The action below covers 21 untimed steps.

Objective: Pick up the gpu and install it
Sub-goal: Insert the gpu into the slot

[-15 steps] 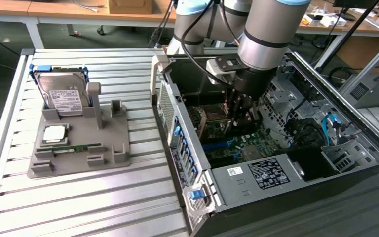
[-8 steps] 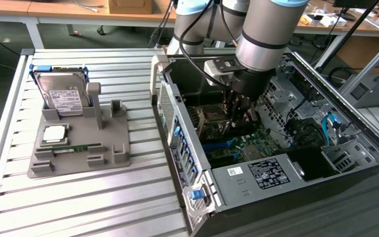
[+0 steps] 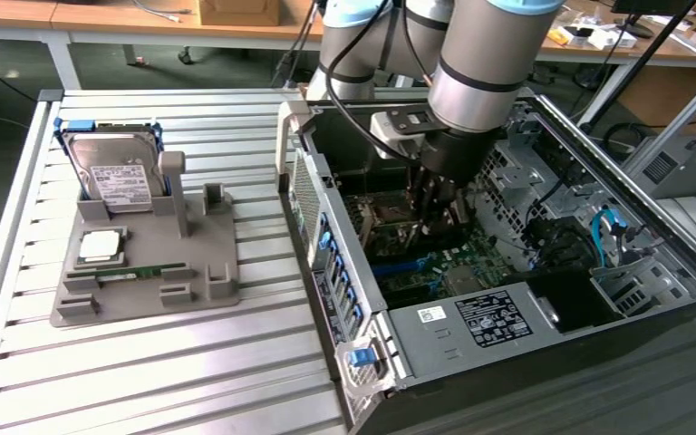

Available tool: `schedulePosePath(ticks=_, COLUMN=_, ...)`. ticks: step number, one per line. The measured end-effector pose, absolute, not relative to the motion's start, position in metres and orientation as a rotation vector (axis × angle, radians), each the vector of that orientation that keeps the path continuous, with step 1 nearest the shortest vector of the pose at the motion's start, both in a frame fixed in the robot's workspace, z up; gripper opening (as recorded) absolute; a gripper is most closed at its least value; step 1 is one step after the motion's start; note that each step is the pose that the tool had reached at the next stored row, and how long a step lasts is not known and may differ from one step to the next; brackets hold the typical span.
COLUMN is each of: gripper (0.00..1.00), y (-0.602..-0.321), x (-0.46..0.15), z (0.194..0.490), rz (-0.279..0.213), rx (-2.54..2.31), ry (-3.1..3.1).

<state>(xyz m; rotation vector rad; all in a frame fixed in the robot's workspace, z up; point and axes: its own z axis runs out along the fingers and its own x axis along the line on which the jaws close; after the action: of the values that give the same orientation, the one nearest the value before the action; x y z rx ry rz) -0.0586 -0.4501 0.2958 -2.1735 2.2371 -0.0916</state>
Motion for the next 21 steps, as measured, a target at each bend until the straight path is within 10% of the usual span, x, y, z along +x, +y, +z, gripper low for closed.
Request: schedulePosePath(ticks=21, gripper=0.27, y=-0.455, x=-0.072, z=0.282, rz=-0.092, rx=-2.174, ry=2.238)
